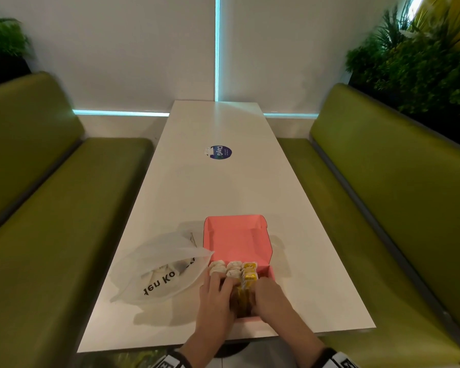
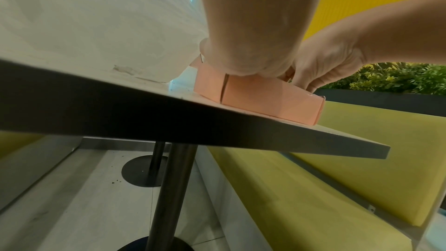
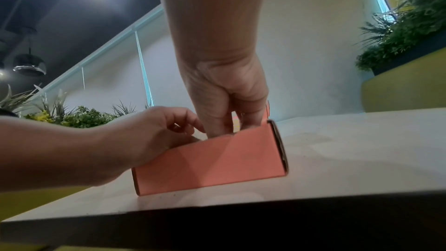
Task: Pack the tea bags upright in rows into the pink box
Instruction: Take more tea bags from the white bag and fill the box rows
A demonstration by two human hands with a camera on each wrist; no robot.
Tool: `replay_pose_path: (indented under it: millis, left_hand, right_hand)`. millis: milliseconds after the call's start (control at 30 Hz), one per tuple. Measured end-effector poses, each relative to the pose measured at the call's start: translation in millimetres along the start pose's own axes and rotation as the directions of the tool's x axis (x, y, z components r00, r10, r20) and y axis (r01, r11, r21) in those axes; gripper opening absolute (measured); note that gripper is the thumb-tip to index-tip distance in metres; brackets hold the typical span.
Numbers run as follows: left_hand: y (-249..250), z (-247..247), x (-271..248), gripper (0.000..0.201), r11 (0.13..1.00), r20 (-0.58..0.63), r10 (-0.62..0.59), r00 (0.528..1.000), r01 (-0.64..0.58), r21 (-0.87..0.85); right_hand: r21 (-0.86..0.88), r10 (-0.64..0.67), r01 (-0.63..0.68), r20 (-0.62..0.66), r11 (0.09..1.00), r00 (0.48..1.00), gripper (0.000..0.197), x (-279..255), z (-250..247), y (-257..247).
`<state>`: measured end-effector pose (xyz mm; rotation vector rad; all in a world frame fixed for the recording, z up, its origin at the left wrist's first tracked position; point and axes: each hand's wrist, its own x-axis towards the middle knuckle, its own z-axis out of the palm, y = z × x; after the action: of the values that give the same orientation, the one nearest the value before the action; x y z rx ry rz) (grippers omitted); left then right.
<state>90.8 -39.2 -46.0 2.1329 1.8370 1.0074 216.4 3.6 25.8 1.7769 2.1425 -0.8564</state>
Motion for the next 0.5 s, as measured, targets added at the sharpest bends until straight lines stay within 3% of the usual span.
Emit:
replay_pose_path:
  millis: [100, 167, 300, 400, 500]
  left_hand:
    - [-1, 1, 1, 0.079, 1.0, -0.001, 0.003, 1.0, -0.003, -0.007]
    - [-1, 1, 1, 0.075, 1.0, -0.01, 0.01, 1.0, -0.01, -0.015]
    - [-1, 3, 1, 0.064, 1.0, -0.039, 0.005, 0.999, -0.006, -0.021]
    - [-1, 3, 1, 0.063, 1.0, -0.039, 0.002, 0.999, -0.003, -0.01]
    - [-2, 4, 0, 0.067, 1.0, -0.018, -0.011, 1.0, 0.011, -0.012]
  right_hand:
    - [0.196, 0.068, -0.052, -0.074, 0.979, 0.995, 0.029, 5, 10, 2]
    - [0.171, 0.048, -0.019, -0.168, 0.985, 0.985, 0.005, 4, 15, 7]
    - [0.085, -0.107, 0.139, -0.308, 0.987, 0.945, 0.03, -3, 16, 10]
    - [0.153, -0.071, 0.138, -0.379, 0.978, 0.922, 0.031, -3, 22, 13]
    - [0.127, -0.065, 0.116, -0.352, 0.985, 0.934, 0.033, -1, 24, 11]
